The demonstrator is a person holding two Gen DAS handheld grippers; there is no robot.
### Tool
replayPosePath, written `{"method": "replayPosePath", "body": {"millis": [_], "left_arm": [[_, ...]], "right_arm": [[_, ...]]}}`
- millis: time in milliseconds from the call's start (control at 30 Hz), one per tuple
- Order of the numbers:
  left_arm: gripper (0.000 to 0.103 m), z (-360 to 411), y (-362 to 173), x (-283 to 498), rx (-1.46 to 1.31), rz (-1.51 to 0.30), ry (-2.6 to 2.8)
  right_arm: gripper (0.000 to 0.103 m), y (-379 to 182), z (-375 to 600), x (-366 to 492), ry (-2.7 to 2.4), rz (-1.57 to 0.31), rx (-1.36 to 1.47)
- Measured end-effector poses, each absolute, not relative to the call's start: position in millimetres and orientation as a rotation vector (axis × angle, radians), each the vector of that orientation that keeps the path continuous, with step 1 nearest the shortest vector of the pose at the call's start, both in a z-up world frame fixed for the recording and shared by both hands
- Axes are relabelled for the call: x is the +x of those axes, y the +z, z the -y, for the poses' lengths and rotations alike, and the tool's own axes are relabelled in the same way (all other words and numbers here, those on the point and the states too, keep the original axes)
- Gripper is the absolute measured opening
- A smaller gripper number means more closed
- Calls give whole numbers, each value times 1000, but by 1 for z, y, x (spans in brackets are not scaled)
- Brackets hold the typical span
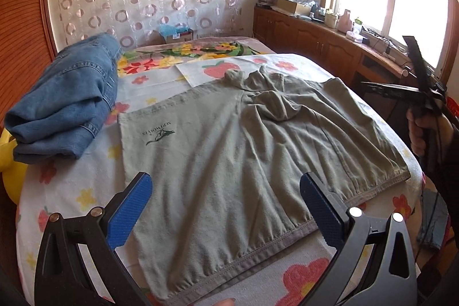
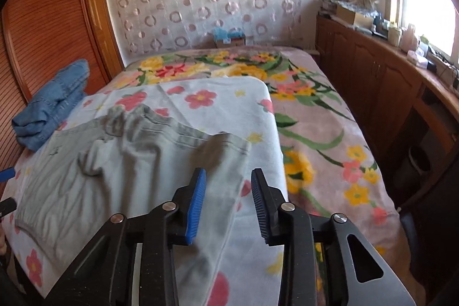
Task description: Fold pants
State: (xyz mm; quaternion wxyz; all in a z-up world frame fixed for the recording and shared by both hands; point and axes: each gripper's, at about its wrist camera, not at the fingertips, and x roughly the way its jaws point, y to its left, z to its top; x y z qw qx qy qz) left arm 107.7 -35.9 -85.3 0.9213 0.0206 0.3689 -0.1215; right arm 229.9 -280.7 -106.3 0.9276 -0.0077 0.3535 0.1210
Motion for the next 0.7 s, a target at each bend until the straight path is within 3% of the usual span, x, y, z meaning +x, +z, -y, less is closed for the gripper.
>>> {"method": "replayPosePath", "body": {"millis": [333, 533, 700], "left_arm": [[103, 46, -84, 125, 44, -780, -285], [103, 49, -89, 124, 43, -797, -291], [103, 47, -92, 123, 37, -802, -284]], "right_arm": [[22, -97, 269, 263, 261, -833, -2], [4, -86, 267, 257, 322, -824, 0], [3, -69, 290, 240, 236, -733, -7]]}}
